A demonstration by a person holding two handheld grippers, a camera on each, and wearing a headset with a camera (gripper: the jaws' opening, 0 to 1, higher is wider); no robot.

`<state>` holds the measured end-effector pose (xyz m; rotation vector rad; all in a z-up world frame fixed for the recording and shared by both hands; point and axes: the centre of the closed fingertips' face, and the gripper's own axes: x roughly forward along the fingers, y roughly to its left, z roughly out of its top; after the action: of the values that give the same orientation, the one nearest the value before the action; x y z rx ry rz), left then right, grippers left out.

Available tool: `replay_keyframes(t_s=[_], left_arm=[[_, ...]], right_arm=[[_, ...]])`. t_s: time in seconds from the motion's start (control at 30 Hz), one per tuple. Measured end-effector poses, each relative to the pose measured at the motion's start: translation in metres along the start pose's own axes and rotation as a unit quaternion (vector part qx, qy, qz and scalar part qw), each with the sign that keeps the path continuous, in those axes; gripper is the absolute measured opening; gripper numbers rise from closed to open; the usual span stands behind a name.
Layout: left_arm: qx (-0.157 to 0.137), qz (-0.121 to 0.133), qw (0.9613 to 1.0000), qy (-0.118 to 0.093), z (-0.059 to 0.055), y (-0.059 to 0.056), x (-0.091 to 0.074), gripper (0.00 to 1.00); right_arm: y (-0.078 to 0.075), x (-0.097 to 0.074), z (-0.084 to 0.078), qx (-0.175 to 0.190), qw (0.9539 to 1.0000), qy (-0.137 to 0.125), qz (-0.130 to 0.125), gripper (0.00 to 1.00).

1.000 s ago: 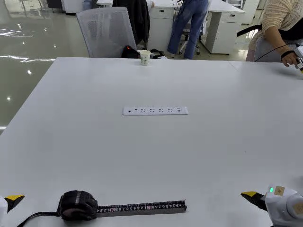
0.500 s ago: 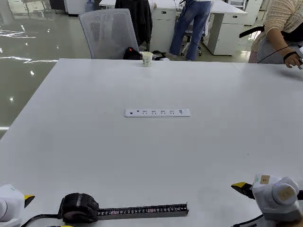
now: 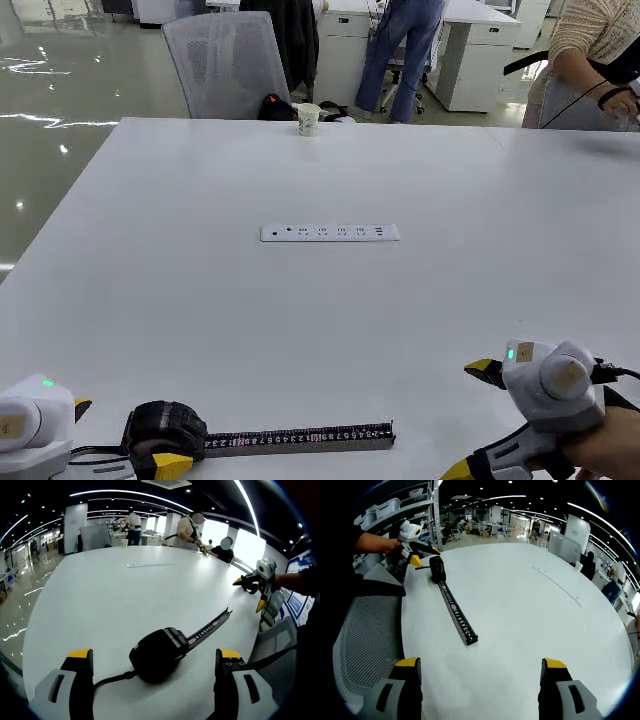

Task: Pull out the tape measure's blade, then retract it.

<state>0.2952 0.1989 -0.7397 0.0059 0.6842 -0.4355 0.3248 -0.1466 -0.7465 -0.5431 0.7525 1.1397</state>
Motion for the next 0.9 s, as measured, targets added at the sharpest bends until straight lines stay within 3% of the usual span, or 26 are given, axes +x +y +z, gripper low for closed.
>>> replay_keyframes(t_s=[0.43, 0.53, 0.9], left_arm=[[-0.020, 0.022, 0.9992, -0.027, 0.011, 0.003, 0.006, 0.99], [-0.005, 0.032, 0.9993, -0.019, 0.010, 0.000, 0.009, 0.99], [-0.006, 0.064, 0.9977, -0.024, 0.012, 0.002, 0.012, 0.99]], right_arm=[[-0.003, 0.008, 0.017, -0.027, 0.9995, 0.014, 0.010, 0.99], [-0.003, 0.011, 0.020, -0.035, 0.9992, 0.016, 0.013, 0.99], [0.001, 0.024, 0.024, -0.065, 0.9968, 0.034, 0.032, 0.99]])
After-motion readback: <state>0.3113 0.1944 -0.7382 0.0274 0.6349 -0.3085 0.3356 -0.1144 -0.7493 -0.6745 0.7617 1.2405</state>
